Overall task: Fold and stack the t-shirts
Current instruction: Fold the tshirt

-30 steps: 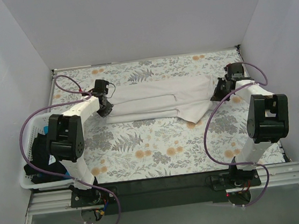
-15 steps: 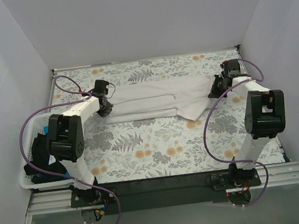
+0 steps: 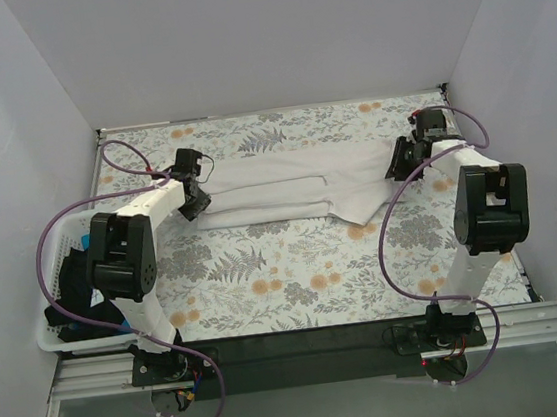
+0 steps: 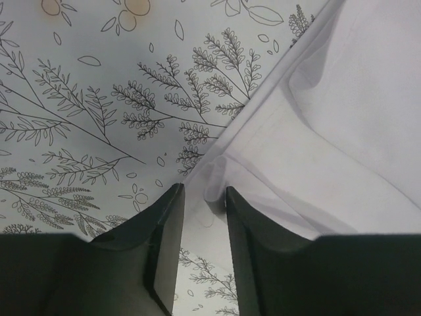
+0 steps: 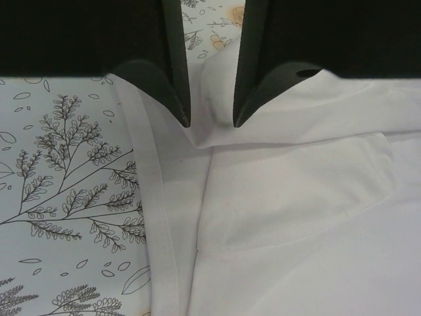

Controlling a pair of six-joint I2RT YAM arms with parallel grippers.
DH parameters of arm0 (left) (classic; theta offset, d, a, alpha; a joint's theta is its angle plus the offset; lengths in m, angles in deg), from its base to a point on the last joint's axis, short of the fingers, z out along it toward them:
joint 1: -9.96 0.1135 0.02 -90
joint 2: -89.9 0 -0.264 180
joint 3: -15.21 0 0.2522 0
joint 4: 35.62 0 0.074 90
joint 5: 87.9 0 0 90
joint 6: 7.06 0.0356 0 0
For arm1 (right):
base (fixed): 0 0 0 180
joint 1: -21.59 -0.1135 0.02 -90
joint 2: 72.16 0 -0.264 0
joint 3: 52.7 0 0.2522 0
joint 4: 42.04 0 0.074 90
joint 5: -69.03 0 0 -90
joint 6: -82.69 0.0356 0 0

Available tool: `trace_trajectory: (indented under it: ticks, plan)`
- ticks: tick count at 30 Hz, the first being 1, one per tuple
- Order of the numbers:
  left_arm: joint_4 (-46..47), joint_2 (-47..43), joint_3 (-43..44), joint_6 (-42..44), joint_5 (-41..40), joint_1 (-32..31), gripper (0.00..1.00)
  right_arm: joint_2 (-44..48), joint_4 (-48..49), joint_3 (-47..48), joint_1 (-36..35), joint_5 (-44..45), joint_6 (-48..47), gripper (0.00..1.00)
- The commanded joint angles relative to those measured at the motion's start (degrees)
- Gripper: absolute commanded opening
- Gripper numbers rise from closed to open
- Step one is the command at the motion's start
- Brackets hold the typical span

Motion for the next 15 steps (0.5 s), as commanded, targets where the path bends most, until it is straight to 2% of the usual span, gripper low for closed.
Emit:
trace_trajectory:
  ticks: [1,3,6,11,15]
  plan:
    - [-0.5,-3.7,1.9,0.6,-1.0,0.4,0.32,4.2,1.3,1.7,-0.3,-0.6,-1.4,0.41]
    - [-0.7,-5.2,2.3,1.1,-0.5,0.4,0.50,7.4,1.2,-0.6,-0.8,-0.6,-1.2,0.48]
    - [-1.5,-8.8,2.4,2.2,1.2,0.3,0.61,12.1,1.2,-5.6,-2.3,-0.2,-0.5,0.55]
    - [-1.4,-17.9,-2.6,3.7,1.9,-0.8,0.73,21.0,3.4,-17.3,-5.4,0.4,4.4,0.65]
    - [-0.3,-24.4,-9.1,5.2,2.9,-1.5,0.74,25.5,9.5,-26.5,-5.6,-3.2,9.5,0.68]
